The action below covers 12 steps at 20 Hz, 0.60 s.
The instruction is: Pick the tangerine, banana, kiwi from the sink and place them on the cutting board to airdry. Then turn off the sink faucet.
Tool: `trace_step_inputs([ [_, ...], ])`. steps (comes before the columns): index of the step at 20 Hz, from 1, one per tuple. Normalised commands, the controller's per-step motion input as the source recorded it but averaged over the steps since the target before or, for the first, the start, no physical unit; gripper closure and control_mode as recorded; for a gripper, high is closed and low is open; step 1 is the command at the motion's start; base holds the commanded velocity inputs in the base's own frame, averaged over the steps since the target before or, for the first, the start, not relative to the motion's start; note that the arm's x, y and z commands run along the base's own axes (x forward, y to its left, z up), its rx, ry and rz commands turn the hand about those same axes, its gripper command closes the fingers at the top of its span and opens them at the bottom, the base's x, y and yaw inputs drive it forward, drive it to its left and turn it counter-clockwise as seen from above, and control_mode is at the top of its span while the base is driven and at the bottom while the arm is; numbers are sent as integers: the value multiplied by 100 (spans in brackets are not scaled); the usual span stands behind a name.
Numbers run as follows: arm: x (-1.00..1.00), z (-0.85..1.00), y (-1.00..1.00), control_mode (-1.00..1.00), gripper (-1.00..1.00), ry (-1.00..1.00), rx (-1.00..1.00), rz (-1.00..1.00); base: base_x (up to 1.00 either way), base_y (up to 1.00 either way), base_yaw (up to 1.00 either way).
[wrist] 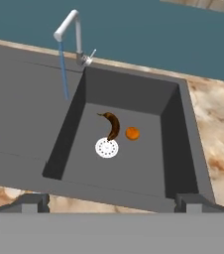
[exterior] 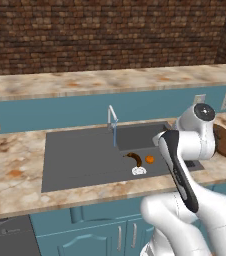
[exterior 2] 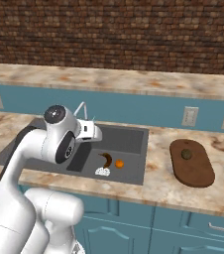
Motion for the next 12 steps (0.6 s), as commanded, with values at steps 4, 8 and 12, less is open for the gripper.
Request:
trace_step_inputs([
  [4, 31, -29, 0, -100, -100, 1, 0, 0, 0, 0, 0],
  [8, 31, -26, 0, -100, -100, 1, 1, 1, 0, 0, 0],
  [12, 31, -34, 0, -100, -100, 3, 3, 1, 0, 0, 0],
])
